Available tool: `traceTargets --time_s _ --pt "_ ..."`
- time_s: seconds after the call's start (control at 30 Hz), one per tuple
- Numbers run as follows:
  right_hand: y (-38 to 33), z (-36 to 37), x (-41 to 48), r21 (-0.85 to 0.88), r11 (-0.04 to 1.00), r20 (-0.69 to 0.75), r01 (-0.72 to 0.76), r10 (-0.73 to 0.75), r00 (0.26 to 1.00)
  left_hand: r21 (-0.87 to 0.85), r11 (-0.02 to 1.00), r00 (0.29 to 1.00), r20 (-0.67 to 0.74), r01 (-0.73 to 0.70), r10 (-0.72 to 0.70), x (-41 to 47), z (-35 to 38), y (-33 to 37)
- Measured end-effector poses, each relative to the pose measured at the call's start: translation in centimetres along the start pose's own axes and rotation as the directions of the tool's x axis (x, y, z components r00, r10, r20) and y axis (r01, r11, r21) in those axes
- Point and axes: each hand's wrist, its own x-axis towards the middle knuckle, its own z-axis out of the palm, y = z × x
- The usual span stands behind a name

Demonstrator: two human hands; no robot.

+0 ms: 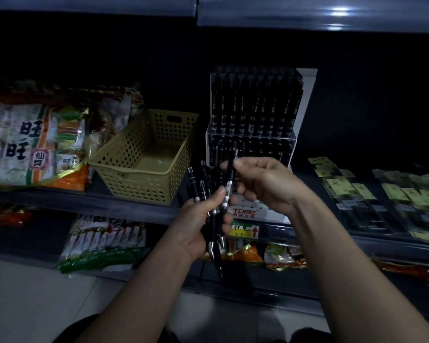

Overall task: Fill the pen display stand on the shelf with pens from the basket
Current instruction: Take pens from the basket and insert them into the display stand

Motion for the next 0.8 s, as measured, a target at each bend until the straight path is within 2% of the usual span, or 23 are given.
traceTargets --time_s 0.07,0.13,0.23,0.33,0.43,0.53,0.63,0.8 --pt "0.2 0.0 0.1 0.035 0.999 0.122 -0.039 0.034 0.992 -0.038 0.999 1.000 0.031 0.005 -0.004 -0.1 -0.4 0.3" --pt "0.5 0.2 0.4 0.040 0.998 0.123 -0.045 0.040 0.992 -0.040 0.999 1.000 0.031 0.007 -0.006 -0.1 -0.7 0.5" --pt "0.6 1.0 0.8 0.030 0.999 -0.023 -0.011 0.012 1.000 0.001 1.000 0.999 -0.043 -0.007 0.007 -0.1 -0.9 0.6" --pt "0.3 1.6 1.1 -0.034 0.996 -0.179 0.087 -0.091 0.980 0.025 1.000 0.987 -0.162 0.002 0.002 0.0 -1.0 0.5" --pt "-0.3 2.1 1.2 -0.108 0.968 -0.339 0.226 -0.249 0.907 0.077 0.997 0.957 -0.289 0.003 0.019 0.3 -1.5 0.2" --pt "-0.6 2.4 1.6 -0.191 0.937 -0.458 0.294 -0.350 0.817 0.114 0.993 0.934 -0.352 -0.015 0.055 0.4 -2.1 0.1" --pt "-0.1 2.7 2.5 -0.317 0.908 -0.540 0.274 -0.411 0.735 0.122 0.992 0.929 -0.366 -0.019 0.062 0.4 -2.6 0.2" --pt "1.2 3.5 3.7 -0.504 0.838 -0.548 0.209 -0.497 0.673 0.052 0.999 0.936 -0.351 0.011 0.008 0.5 -3.0 0.5"
